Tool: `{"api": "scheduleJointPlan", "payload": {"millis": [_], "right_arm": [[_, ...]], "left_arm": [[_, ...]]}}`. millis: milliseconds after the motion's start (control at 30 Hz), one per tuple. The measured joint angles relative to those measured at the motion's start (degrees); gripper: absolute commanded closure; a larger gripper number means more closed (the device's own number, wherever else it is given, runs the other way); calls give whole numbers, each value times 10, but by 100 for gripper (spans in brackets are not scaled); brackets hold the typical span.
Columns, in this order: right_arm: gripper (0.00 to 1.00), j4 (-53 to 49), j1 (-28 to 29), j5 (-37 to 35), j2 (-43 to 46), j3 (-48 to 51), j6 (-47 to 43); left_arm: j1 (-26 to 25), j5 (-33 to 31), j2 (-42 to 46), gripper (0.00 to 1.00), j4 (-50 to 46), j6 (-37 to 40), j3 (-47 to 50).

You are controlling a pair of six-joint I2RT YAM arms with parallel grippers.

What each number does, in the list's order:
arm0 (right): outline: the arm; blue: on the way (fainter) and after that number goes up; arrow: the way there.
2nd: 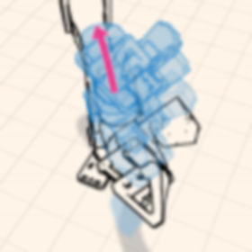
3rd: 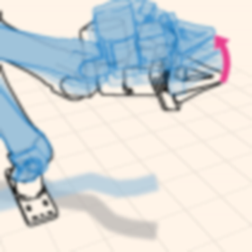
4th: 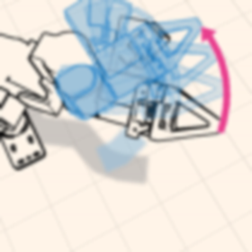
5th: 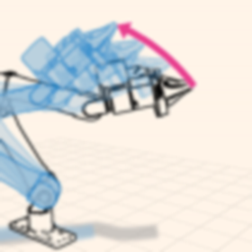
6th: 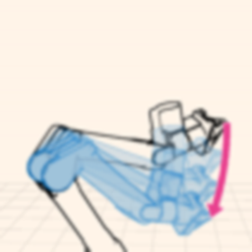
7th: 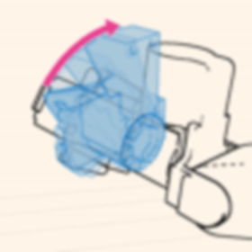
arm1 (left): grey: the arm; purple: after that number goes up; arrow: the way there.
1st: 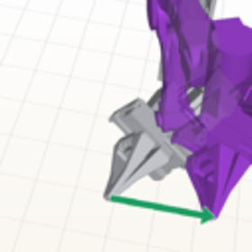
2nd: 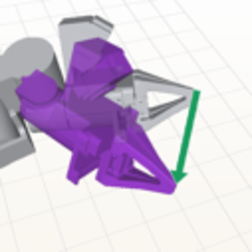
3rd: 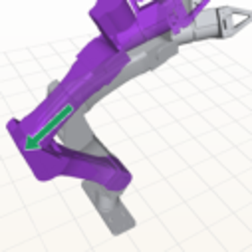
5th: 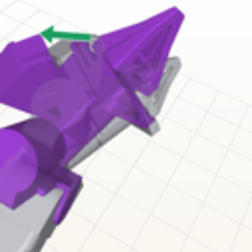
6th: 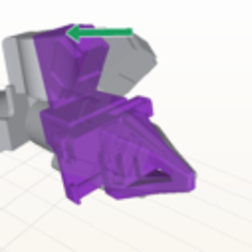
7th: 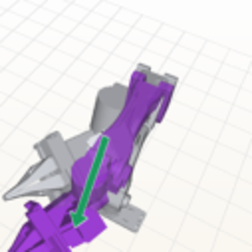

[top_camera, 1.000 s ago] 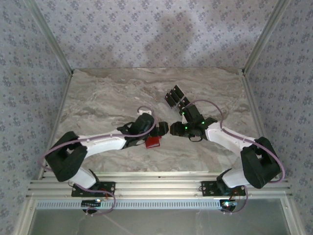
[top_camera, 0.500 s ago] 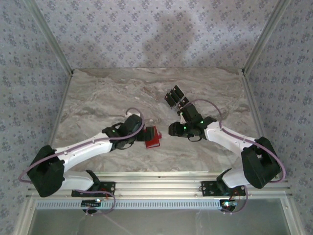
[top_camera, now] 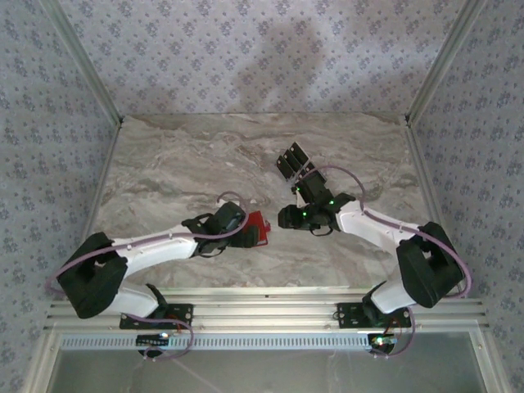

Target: Put the credit cards into the card holder

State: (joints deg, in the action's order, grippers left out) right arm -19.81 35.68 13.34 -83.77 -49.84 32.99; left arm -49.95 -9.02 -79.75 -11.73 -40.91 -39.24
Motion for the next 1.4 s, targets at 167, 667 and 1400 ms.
{"api": "scheduleJointPlan", "payload": {"millis": [167,667,1400], "right_arm": [[50,-2,3,0,-14,-12,-1],[51,-26,25,-1,-82,-82,-22],[55,-88,72,-56,-176,-190,-61]], "left_arm": [[-1,-1,-25,1,2,6,0],[-8,-29,-57,3,-2,8,0],[-6,-35,-46,3,26,-3,20]]}}
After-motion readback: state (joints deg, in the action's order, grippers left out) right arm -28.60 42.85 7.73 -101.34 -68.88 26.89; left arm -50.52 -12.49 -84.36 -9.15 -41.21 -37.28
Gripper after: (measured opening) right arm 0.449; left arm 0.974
